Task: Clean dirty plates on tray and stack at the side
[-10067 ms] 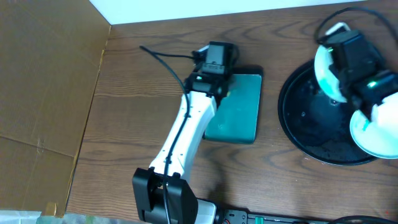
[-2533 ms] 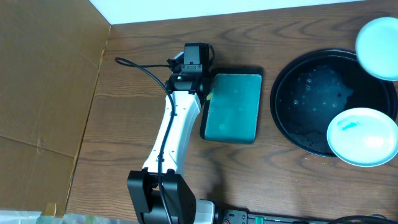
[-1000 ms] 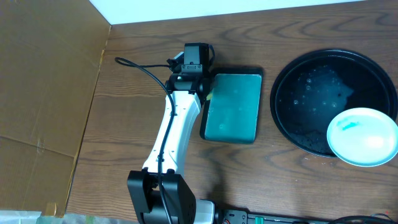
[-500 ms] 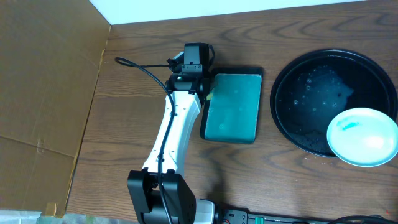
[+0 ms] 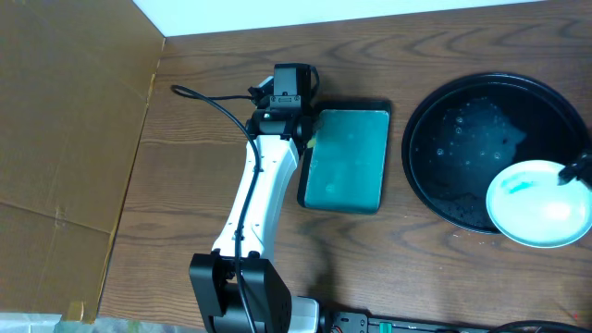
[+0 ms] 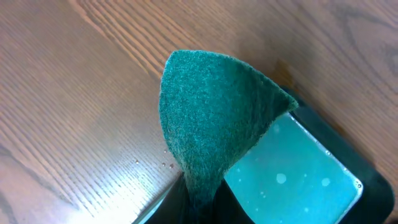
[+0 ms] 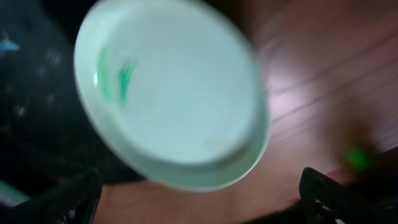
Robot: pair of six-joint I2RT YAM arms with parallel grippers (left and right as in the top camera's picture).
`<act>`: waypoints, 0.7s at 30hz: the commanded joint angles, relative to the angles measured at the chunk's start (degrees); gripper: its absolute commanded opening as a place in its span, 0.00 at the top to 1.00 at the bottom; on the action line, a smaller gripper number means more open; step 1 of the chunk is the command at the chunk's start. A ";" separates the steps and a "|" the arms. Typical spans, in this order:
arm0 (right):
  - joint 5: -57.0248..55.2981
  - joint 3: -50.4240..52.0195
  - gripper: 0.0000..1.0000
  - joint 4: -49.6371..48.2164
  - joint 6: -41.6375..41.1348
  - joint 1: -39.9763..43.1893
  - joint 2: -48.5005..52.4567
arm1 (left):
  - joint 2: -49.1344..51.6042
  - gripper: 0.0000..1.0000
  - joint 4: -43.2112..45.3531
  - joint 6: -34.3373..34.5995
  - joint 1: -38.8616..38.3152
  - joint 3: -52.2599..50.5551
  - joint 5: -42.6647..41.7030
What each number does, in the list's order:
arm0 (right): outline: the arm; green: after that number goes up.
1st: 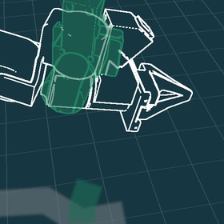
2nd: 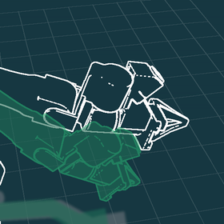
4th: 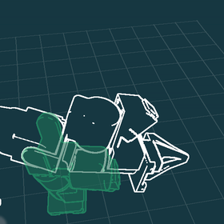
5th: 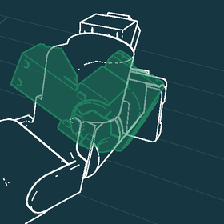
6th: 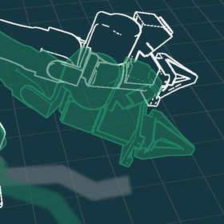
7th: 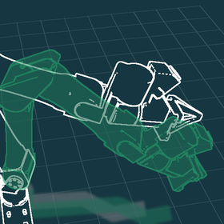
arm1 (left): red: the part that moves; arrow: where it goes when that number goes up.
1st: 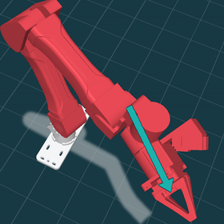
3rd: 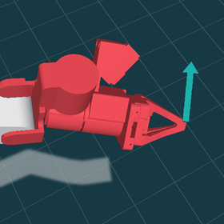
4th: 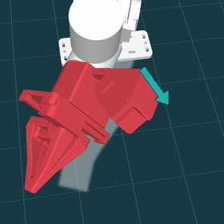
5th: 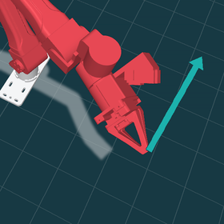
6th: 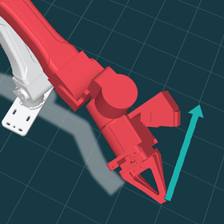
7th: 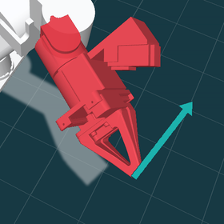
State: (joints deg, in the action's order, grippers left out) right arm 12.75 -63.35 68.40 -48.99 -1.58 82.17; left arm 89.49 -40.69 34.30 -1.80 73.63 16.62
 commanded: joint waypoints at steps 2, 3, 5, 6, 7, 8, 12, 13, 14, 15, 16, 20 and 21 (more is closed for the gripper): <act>5.51 2.36 0.01 1.64 -4.85 -3.08 -0.85 | 0.00 0.93 0.48 0.31 0.17 -0.66 0.50; 5.53 3.21 0.01 1.81 -5.75 -3.72 -0.85 | 0.00 0.93 0.48 0.28 0.17 -0.66 0.50; 5.46 5.27 0.01 1.66 -7.69 -4.96 -0.85 | 0.00 0.93 0.44 0.28 0.17 -0.66 0.50; 5.31 6.29 0.01 1.22 -8.72 -5.49 -0.85 | 0.00 0.93 0.44 0.28 0.17 -0.66 0.50; 5.05 7.30 0.01 0.76 -9.79 -5.92 -0.85 | 0.00 0.93 0.44 0.28 0.17 -0.66 0.50; 4.70 8.35 0.01 0.26 -10.75 -6.29 -0.85 | 0.00 0.93 0.46 0.28 0.17 -0.66 0.50; 1.99 10.40 0.01 -0.66 -10.75 -6.23 -0.85 | 0.00 0.93 0.48 0.28 0.17 -0.66 0.50; 0.59 10.71 0.01 -0.68 -10.80 -6.23 -0.85 | 0.00 0.93 0.48 0.28 0.17 -0.66 0.50; -0.46 11.04 0.01 -0.74 -10.91 -6.23 -0.85 | 0.00 0.93 0.48 0.28 0.17 -0.66 0.50; -1.86 11.54 0.01 -0.72 -11.76 -6.23 -0.85 | 0.00 0.93 0.48 0.28 0.17 -0.66 0.50; -2.75 12.02 0.01 -0.70 -12.37 -6.25 -0.85 | 0.00 0.93 0.48 0.28 0.17 -0.66 0.50; -3.72 15.39 0.01 -4.22 -14.40 -6.25 -0.85 | 0.00 0.93 0.48 0.28 0.17 -0.66 0.50; -3.72 16.24 0.01 -6.03 -14.38 -6.25 -0.85 | 0.00 0.93 0.48 0.28 0.17 -0.66 0.50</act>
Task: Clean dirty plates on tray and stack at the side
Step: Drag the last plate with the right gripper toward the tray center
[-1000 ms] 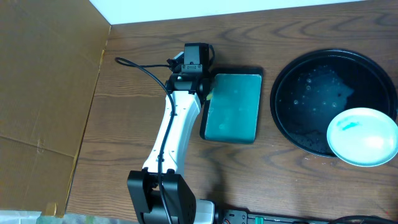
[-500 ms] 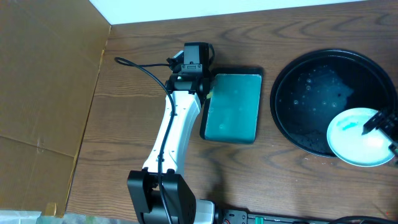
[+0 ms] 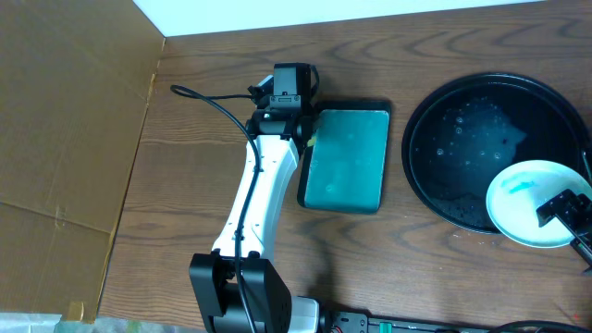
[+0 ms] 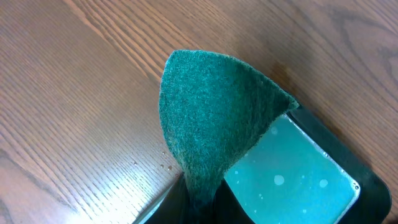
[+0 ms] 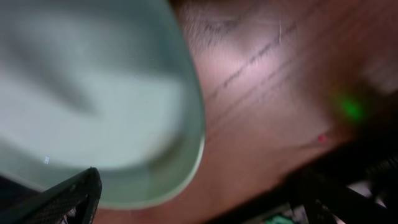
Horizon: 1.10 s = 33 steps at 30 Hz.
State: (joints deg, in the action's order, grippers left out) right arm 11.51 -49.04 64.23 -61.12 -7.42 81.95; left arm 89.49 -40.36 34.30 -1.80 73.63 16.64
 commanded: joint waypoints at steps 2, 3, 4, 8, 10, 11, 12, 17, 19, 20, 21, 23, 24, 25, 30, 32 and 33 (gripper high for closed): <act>-3.02 3.56 0.01 -5.79 -1.01 -0.50 -0.63 | 0.00 0.92 0.15 0.28 0.17 -0.66 0.48; -3.19 4.44 0.01 -7.63 -0.98 -0.50 -0.63 | 0.00 0.93 0.15 0.28 0.17 -0.66 0.48; -3.08 5.22 0.01 -9.57 -0.98 -0.50 -0.63 | 0.00 0.93 0.15 0.28 0.17 -0.66 0.48; -3.13 7.61 0.01 -15.98 -0.94 -0.50 -0.63 | 0.00 0.92 0.15 0.28 0.17 -0.66 0.48; -3.15 7.87 0.01 -17.57 -0.96 -0.50 -0.63 | 0.00 0.93 0.15 0.28 0.17 -0.66 0.48; -3.15 7.89 0.03 -18.34 -0.94 -0.50 -0.63 | 0.00 0.93 0.15 0.28 0.17 -0.66 0.48; -3.13 7.89 0.08 -18.78 -0.96 -0.50 -0.63 | 0.00 0.93 0.15 0.28 0.17 -0.66 0.48; -3.15 7.87 0.35 -19.91 -0.87 -0.50 -0.63 | 0.00 0.92 0.15 0.28 0.17 -0.66 0.48; -3.13 7.87 0.50 -20.15 0.46 -0.50 -0.63 | 0.00 0.92 0.15 0.28 0.17 -0.66 0.48; -3.10 7.87 0.63 -20.39 1.22 -0.50 -0.63 | 0.00 0.92 0.15 0.28 0.17 -0.66 0.48; -3.08 7.87 0.79 -20.61 2.03 -0.50 -0.63 | 0.00 0.92 0.15 0.28 0.17 -0.66 0.48; -3.06 7.85 0.98 -21.05 3.02 -0.50 -0.63 | 0.00 0.92 0.15 0.28 0.17 -0.66 0.48; -2.97 7.82 0.99 -21.38 3.63 -0.50 -0.63 | 0.00 0.92 0.15 0.31 0.17 -0.66 0.48; -2.80 7.76 0.99 -21.73 4.44 -0.50 -0.63 | 0.00 0.92 0.15 0.31 0.17 -0.66 0.48; 0.46 6.27 0.99 -25.29 12.70 -0.48 -0.63 | 0.00 0.92 0.17 0.31 0.17 -0.66 0.48; 1.84 4.52 0.99 -26.25 16.90 -0.50 -0.63 | 0.00 0.92 0.28 0.31 0.17 -0.66 0.48; 2.10 3.56 0.99 -26.91 19.15 -0.48 -0.63 | 0.00 0.92 0.35 0.31 0.17 -0.66 0.48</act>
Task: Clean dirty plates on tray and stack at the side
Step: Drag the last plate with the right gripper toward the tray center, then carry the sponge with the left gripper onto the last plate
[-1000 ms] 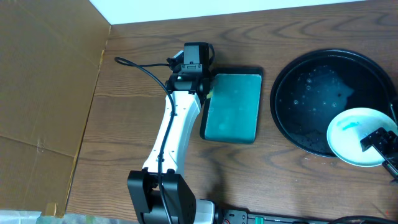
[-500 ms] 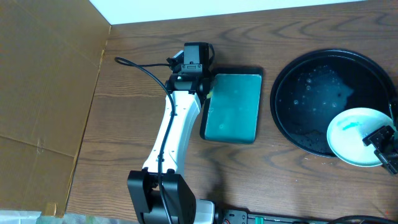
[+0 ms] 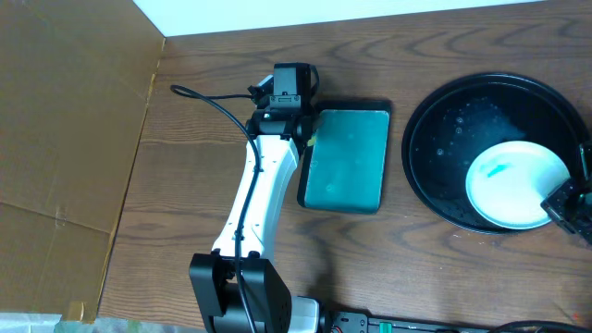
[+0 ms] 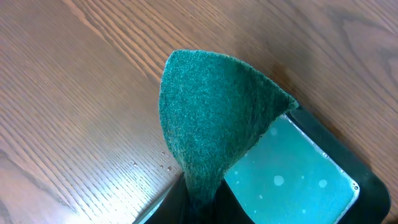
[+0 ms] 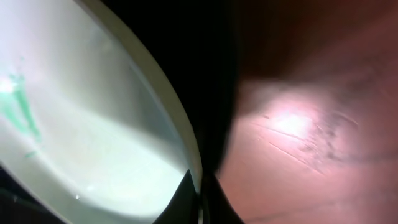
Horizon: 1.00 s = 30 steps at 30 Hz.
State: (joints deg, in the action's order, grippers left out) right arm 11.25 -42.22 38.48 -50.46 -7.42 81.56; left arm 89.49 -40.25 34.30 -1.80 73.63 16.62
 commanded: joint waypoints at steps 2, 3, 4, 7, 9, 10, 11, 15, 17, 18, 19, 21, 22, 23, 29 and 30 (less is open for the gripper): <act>3.26 -4.92 0.99 -3.52 13.88 -0.50 -0.24 | 0.00 0.92 0.46 0.31 0.17 -0.66 0.50; 4.44 -5.60 0.99 -5.57 17.11 -0.50 -0.24 | 0.00 0.92 0.59 0.31 0.17 -0.66 0.50; 5.70 -6.16 0.99 -7.65 19.74 -0.50 -0.24 | 0.00 0.92 0.72 0.31 0.17 -0.66 0.48; 6.43 -6.95 0.99 -14.45 23.98 -0.50 -0.24 | 0.00 0.92 1.31 0.33 0.17 -0.66 0.39; 6.21 -6.95 0.99 -18.88 27.26 -0.50 0.24 | 0.00 0.92 1.40 0.52 0.17 -0.66 0.39; 6.21 -6.95 0.99 -21.24 28.11 -0.50 0.79 | 0.00 0.92 1.40 0.48 0.17 -0.66 0.09; 6.21 -6.95 0.99 -22.95 28.30 -0.50 1.42 | 0.00 0.93 1.42 0.48 0.17 -0.66 -0.81; 6.25 -6.95 0.99 -27.08 28.24 -0.50 5.75 | 0.31 0.93 1.86 0.42 0.11 -0.66 -7.15; 7.02 -6.95 0.99 -28.00 28.28 -0.50 8.61 | 0.70 0.93 2.19 0.26 0.07 -0.66 -9.88; 7.98 -6.95 0.99 -28.50 28.28 -0.50 10.10 | 0.98 0.93 2.58 0.24 0.07 -0.66 -11.52; 9.51 -6.95 0.99 -29.07 28.28 -0.46 11.80 | 1.25 0.93 2.91 0.22 0.07 -0.66 -13.07; 13.11 -6.95 0.99 -30.18 28.24 -0.46 14.69 | 1.95 0.93 3.76 -0.57 0.00 -0.66 -16.87; 15.13 -6.97 0.99 -30.60 28.24 -0.46 15.87 | 2.40 0.93 4.46 -1.73 -0.15 -0.66 -19.43; 17.00 -6.97 0.99 -30.93 28.24 -0.46 17.11 | 2.80 0.93 5.05 -2.75 -0.42 -0.66 -21.55; 17.27 -6.97 0.99 -31.50 28.26 -0.26 19.19 | 5.49 0.93 8.28 -6.29 -5.09 -0.66 -26.73; 16.68 -6.97 0.98 -31.67 28.28 -0.13 19.21 | 5.90 0.93 9.14 -6.95 -6.73 -0.66 -26.75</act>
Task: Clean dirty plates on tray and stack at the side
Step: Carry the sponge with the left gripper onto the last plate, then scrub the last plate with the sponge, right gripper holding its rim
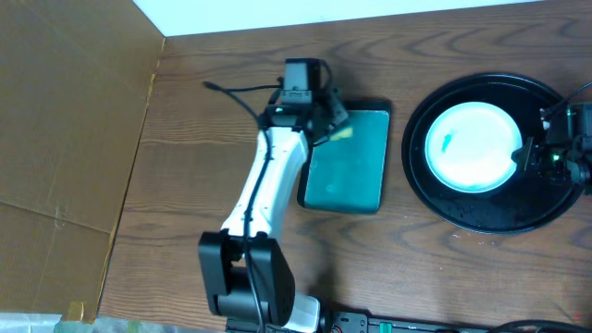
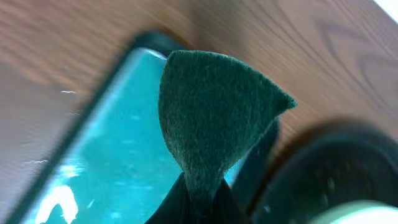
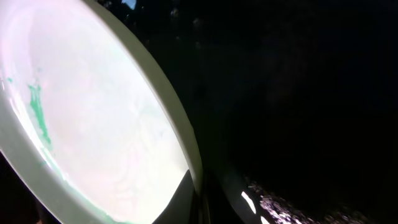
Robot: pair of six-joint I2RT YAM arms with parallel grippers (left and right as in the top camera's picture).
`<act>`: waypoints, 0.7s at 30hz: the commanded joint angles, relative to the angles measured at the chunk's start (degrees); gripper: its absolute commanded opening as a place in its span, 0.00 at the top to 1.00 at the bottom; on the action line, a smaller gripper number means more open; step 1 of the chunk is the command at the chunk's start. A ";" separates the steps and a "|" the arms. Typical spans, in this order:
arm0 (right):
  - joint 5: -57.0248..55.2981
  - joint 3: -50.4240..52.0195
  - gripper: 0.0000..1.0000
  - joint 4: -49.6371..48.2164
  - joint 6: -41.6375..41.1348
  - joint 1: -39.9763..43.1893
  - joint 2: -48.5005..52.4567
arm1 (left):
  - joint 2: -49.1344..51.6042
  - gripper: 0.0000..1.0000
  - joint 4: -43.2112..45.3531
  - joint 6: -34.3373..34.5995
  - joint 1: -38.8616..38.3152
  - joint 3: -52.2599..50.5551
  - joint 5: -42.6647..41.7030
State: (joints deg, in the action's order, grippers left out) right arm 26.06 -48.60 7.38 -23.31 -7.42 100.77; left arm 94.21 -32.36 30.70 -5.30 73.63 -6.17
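Note:
A white plate [image 1: 472, 146] with a green smear lies inside the round black tray [image 1: 435, 199] at the right. My right gripper [image 1: 524, 155] is shut on the plate's right rim; the rim [image 3: 180, 146] and the smear show close up in the right wrist view. My left gripper [image 1: 326, 120] is shut on a folded green scouring pad [image 2: 214, 118], held over the top left corner of the rectangular black dish of teal liquid [image 1: 347, 162]. The black tray's edge [image 2: 323, 180] lies beyond the pad in the left wrist view.
A brown cardboard panel [image 1: 65, 139] covers the table's left side. A white wall strip [image 1: 370, 11] runs along the back edge. Black cables and a power block [image 1: 388, 322] lie at the front edge.
The right gripper has carried the plate from the tray's lower right to its middle. The left gripper with the pad has moved right, from beside the teal dish to over its corner.
At first the plate hung over the tray's lower right edge with the right gripper open near it, and the left gripper held the pad beside the teal dish. Then the right gripper was shut on the plate's rim. Now the plate sits mid-tray and the pad is over the dish.

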 commanded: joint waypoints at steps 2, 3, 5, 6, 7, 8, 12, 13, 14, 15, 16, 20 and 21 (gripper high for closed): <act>-1.75 -0.59 0.99 -0.15 1.11 -0.07 0.00 | 2.01 0.93 2.64 -4.17 -6.38 -0.66 -3.96; -3.69 -0.59 0.99 0.15 1.11 -0.07 0.00 | 2.36 0.93 3.30 -4.68 -8.07 -0.66 -3.96; -6.38 -0.59 0.99 0.39 1.14 -0.07 0.17 | 3.06 0.93 4.90 -5.68 -11.78 -0.66 -3.91; -6.84 -0.59 0.99 0.63 1.09 -0.07 0.17 | 3.50 0.93 5.75 -5.92 -13.42 -0.66 -3.85; -7.58 -0.59 0.99 1.07 1.05 -0.07 0.17 | 3.85 0.93 6.58 -6.10 -14.88 -0.66 -3.80; -8.15 -0.59 0.99 1.53 0.94 -0.07 0.17 | 4.33 0.93 7.43 -6.10 -16.20 -0.66 -3.67; -7.34 -1.49 0.98 4.68 -1.42 0.37 0.17 | 5.84 0.93 10.45 -6.10 -19.78 -0.66 -3.69; -7.39 -2.14 0.99 6.21 -1.42 0.37 0.17 | 6.12 0.93 10.99 -6.10 -20.33 -0.66 -3.69; -7.39 -2.91 0.98 7.82 -1.22 0.37 0.17 | 6.27 0.92 11.54 -6.10 -20.83 -0.66 -3.69; -7.39 -3.78 0.91 9.38 -0.79 0.37 0.17 | 6.49 0.93 12.00 -6.29 -21.24 -0.66 -3.72; -7.37 -4.66 0.82 10.75 -0.26 0.37 0.17 | 6.56 0.93 12.44 -6.95 -21.66 -0.66 -3.69; -7.39 -7.32 0.63 13.64 0.66 0.35 0.17 | 7.34 0.93 14.84 -8.61 -23.63 -0.66 -3.72; -7.43 -7.39 0.65 13.53 0.66 0.28 0.17 | 7.74 0.92 15.41 -8.59 -24.17 -0.66 -3.69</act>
State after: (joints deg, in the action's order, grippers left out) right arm 19.03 -54.19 20.73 -23.42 -7.25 100.77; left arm 101.08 -17.80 23.79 -28.18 73.63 -9.98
